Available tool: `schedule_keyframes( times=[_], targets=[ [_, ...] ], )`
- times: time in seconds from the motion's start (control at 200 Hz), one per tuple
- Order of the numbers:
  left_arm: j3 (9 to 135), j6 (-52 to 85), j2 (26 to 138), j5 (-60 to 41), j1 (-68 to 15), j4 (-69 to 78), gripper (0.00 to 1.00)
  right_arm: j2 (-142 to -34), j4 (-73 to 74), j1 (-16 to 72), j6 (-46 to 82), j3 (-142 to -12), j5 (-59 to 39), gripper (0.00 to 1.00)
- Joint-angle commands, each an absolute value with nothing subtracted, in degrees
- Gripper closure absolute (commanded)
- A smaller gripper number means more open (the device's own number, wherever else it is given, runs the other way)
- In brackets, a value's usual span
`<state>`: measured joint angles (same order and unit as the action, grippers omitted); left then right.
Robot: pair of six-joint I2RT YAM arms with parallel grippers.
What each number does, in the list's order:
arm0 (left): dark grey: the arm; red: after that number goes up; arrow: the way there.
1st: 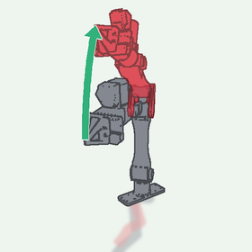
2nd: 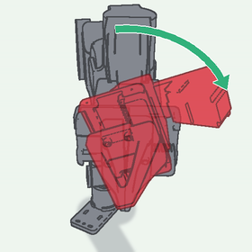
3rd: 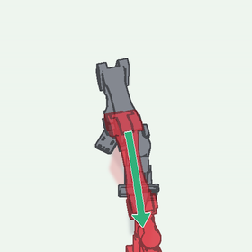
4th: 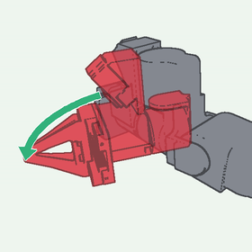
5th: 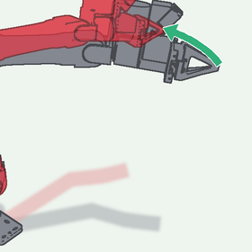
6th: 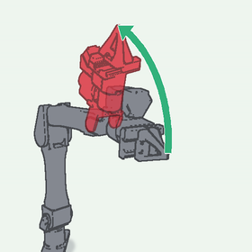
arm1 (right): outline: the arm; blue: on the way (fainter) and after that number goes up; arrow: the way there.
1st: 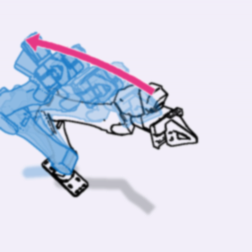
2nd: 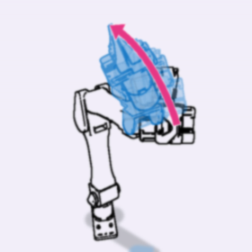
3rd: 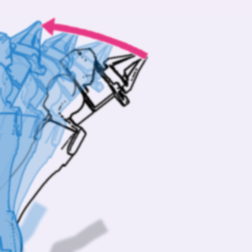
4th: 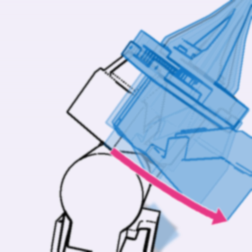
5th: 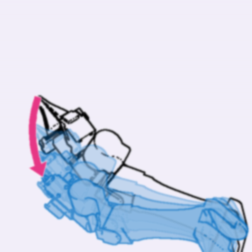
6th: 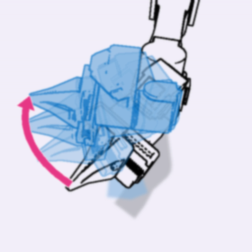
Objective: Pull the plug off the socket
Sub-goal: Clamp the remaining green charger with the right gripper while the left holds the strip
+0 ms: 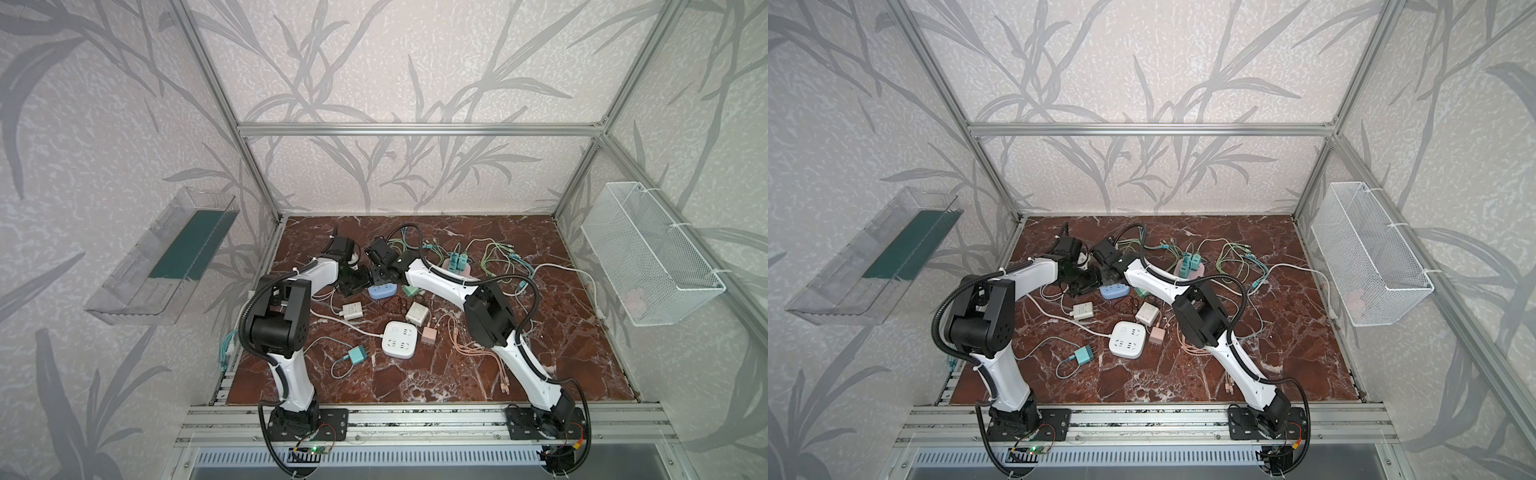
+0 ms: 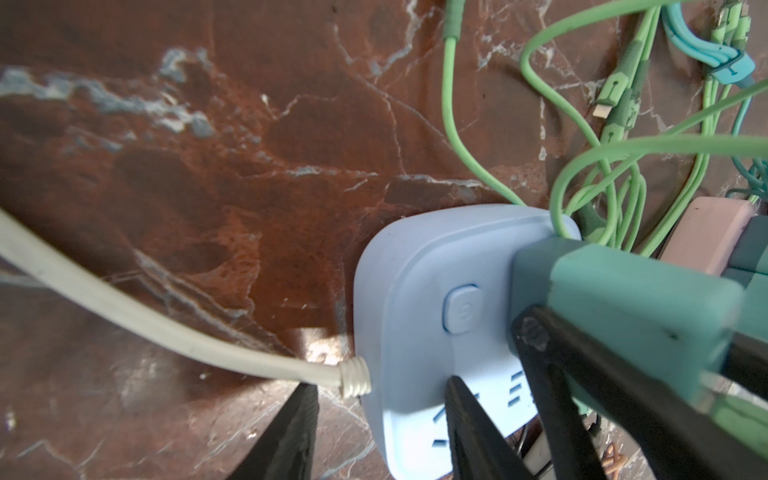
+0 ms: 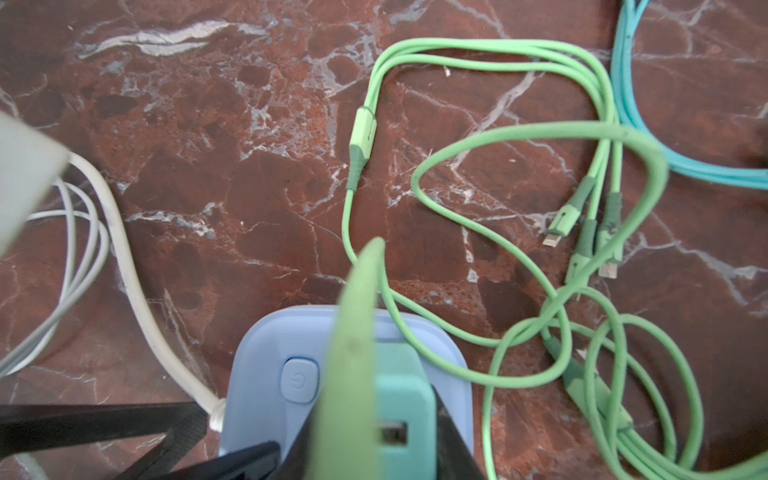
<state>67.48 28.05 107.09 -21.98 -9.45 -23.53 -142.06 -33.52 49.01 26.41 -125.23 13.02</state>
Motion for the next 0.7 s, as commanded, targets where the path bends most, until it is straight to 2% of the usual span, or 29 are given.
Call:
schedule_keyframes(
  times=[0.0, 0.46, 0.695],
  targets=[
    [67.1, 26.4, 110.6, -17.6, -10.3, -26.7, 0.5, -138.5, -34.2, 50.3, 24.8, -128.4, 13.5, 0.86],
    [66.8, 26.8, 110.8, -16.5, -10.6, -27.1, 0.5, -136.5, -33.3, 49.6, 24.5, -127.7, 12.5, 0.85],
    [66.6, 27.1, 111.0, -17.8, -10.6, -26.5, 0.5, -134.1, -30.3, 48.5, 27.3, -123.2, 10.1, 0.85]
  ],
)
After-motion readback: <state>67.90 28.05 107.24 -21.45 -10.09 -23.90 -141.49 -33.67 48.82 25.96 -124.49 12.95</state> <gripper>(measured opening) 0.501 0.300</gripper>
